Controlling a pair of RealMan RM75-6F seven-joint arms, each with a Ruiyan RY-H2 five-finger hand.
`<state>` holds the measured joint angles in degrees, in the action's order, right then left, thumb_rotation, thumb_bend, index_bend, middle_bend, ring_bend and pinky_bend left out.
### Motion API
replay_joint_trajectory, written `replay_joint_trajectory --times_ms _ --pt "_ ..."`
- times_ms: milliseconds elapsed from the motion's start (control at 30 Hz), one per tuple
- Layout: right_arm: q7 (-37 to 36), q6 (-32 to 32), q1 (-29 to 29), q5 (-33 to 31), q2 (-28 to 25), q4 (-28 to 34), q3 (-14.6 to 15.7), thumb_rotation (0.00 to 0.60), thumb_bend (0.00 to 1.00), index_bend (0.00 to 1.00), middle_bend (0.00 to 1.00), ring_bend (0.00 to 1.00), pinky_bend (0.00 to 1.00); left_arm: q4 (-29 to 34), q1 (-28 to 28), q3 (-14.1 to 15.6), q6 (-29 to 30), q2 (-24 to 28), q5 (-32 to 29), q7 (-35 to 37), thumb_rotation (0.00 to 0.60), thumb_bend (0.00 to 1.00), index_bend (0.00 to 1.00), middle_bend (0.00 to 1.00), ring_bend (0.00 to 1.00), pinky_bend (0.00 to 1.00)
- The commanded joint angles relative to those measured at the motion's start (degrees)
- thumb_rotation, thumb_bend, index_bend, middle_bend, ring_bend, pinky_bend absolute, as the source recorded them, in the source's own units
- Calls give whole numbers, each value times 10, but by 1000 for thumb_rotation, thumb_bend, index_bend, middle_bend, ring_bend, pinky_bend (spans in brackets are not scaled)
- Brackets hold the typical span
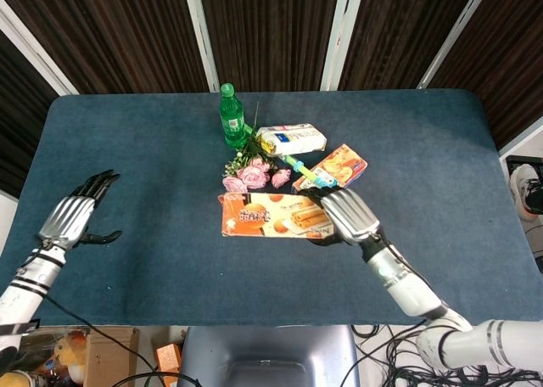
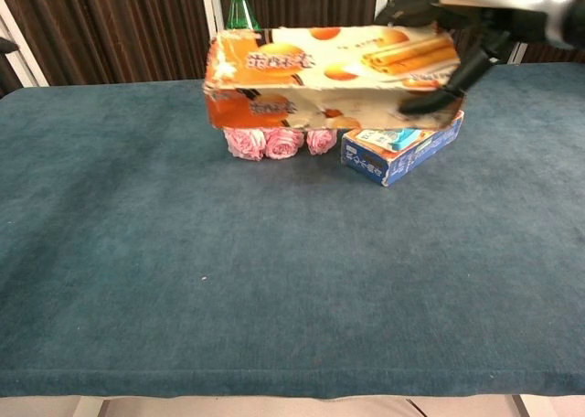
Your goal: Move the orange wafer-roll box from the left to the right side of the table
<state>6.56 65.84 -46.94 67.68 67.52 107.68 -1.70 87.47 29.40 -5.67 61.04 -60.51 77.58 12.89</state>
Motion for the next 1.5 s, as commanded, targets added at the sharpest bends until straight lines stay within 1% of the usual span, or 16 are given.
replay_joint_trajectory --times_ms 33,233,400,467,533,567,667,700,800,867,967,1133,1233,1333,1400,1500 --pt "-117 71 117 141 -19 -95 92 600 436 827 753 747 615 -33 -27 17 19 -12 2 27 593 195 0 0 3 171" --pt "-158 58 166 129 74 -275 91 600 436 792 753 706 542 -60 -40 36 18 -29 26 48 600 201 0 0 3 170" --pt "-197 38 177 142 125 -372 83 600 436 758 753 669 533 -62 -44 41 12 -42 25 18 600 214 0 0 2 192" --pt "-211 31 178 150 133 -388 81 600 436 698 728 626 521 -64 -45 41 8 -45 22 15 600 216 0 0 3 192" --pt "-228 19 177 159 137 -399 82 600 434 538 613 527 473 -67 -45 40 5 -49 18 18 600 216 0 0 3 193" --pt "-234 6 175 161 135 -399 84 600 427 459 560 484 448 -69 -45 39 3 -50 17 20 600 216 0 0 3 195" --pt "-246 -22 170 162 127 -392 83 600 321 58 294 254 327 -70 -47 39 1 -52 19 34 600 215 0 0 3 209" --pt "-250 -24 170 165 126 -393 81 600 276 5 216 185 292 -71 -48 39 1 -51 21 38 600 215 0 0 3 212" --pt "-250 -37 169 167 117 -386 78 600 159 0 42 33 182 -68 -52 43 3 -47 28 43 600 216 0 0 2 214" --pt "-243 -46 168 165 108 -378 77 600 108 0 2 1 114 -60 -54 46 4 -42 32 43 600 217 0 0 3 213" --pt "-217 -57 168 163 87 -355 77 600 50 0 0 0 6 -36 -55 51 4 -28 44 49 600 219 0 0 3 213" --pt "-189 -34 183 170 40 -290 74 598 19 0 0 0 0 4 -63 64 11 -1 61 24 600 220 0 0 3 209" --pt "-133 22 216 161 -7 -232 70 600 21 0 0 0 0 31 -82 71 35 14 58 -19 600 218 0 0 3 205" --pt "4 102 274 116 -57 -151 68 600 26 0 0 0 0 55 -114 75 77 21 44 -51 600 226 0 0 1 181" --pt "85 171 314 97 -65 -105 62 600 28 0 0 0 0 53 -141 72 123 11 41 -63 600 235 0 0 0 162" --pt "109 253 366 106 -39 -100 61 600 29 0 0 0 0 33 -181 72 196 -19 52 -86 600 236 0 0 0 151"
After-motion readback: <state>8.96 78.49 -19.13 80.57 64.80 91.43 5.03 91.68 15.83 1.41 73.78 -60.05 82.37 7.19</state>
